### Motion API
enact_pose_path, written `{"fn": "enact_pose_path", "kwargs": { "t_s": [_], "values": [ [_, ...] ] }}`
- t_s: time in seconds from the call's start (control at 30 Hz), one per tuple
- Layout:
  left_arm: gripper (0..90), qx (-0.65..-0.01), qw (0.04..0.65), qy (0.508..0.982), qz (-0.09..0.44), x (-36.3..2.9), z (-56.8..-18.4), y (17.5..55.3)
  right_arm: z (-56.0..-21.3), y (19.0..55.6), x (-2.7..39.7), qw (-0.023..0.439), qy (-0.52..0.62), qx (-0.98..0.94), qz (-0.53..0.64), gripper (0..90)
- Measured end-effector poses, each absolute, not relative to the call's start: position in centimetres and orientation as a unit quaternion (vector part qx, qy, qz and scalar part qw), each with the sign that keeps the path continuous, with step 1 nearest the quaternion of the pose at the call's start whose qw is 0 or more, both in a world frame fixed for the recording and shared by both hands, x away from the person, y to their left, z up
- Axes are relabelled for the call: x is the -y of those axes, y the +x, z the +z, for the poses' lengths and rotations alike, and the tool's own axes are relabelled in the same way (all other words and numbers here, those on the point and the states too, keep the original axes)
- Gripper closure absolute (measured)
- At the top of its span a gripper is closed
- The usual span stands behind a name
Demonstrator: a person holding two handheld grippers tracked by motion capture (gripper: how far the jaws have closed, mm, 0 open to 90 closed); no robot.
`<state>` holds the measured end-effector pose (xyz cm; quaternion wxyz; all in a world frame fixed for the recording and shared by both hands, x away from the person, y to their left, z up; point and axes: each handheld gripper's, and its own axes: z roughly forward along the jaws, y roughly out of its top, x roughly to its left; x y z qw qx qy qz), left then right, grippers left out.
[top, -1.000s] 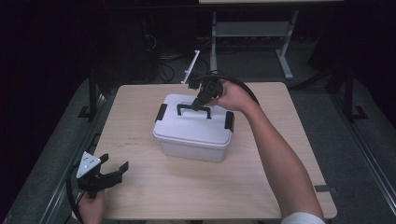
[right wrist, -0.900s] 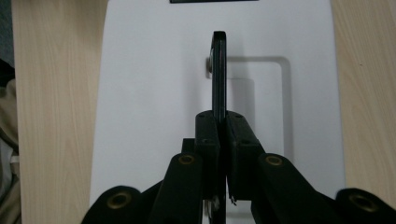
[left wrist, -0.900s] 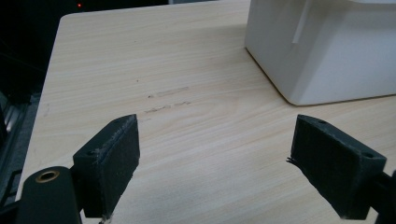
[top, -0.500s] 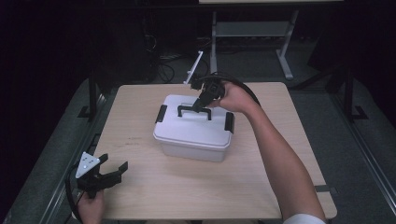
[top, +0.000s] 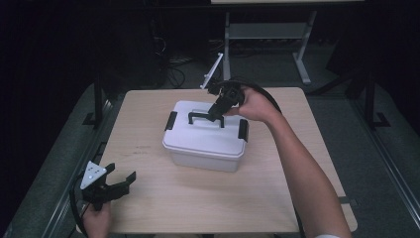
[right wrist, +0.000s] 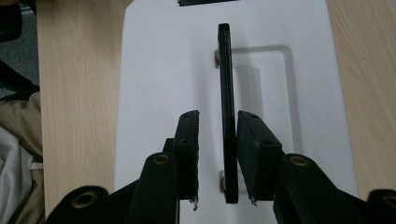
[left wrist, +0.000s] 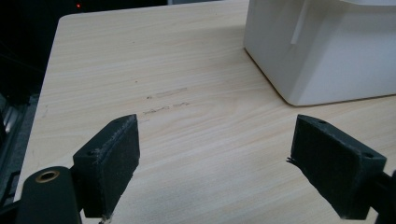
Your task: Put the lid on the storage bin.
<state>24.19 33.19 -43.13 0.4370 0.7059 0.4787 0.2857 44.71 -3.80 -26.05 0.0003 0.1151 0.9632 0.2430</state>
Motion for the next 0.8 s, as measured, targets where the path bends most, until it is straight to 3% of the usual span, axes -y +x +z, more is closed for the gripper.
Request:
{"fn": "enact_pose_path", "kwargs": {
  "t_s": [0.8],
  "values": [
    [14.9,-0.475,0.432,0.711,0.285,-33.0,-43.1,24.2,-24.8,43.2,7.7,0.013,0.140,-0.955,0.262,68.6]
  ]
}}
